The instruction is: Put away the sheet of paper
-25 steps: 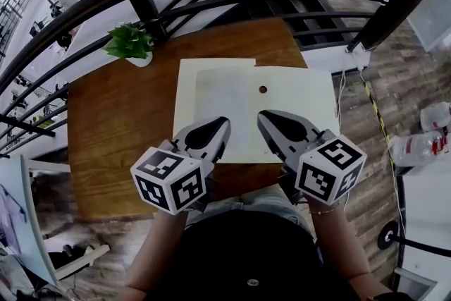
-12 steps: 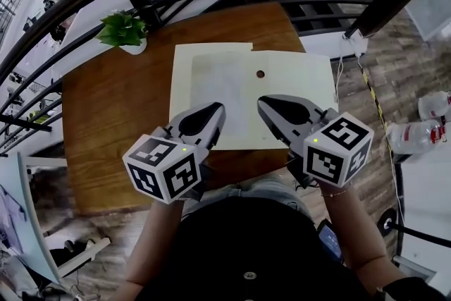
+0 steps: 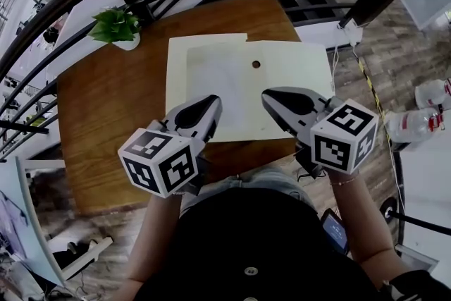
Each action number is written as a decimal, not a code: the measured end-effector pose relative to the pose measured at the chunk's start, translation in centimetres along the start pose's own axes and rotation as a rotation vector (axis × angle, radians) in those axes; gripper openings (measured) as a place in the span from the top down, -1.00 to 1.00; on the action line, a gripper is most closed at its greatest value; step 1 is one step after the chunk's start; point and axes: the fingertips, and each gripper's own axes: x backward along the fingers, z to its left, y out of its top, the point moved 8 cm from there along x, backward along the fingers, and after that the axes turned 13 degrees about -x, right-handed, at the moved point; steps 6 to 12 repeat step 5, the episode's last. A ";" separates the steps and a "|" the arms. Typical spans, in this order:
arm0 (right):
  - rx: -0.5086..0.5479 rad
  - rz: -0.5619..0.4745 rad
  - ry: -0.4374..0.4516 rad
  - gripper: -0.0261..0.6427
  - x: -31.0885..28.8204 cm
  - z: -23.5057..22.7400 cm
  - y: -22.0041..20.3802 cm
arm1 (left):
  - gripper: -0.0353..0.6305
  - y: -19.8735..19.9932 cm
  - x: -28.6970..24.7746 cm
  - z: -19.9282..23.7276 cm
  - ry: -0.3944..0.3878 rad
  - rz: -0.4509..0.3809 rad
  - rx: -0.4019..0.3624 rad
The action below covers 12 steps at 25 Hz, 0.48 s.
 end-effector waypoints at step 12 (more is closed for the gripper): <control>0.036 0.046 0.021 0.84 0.0 0.3 -0.6 | 0.82 0.0 0.1 0.2 0.001 -0.012 0.006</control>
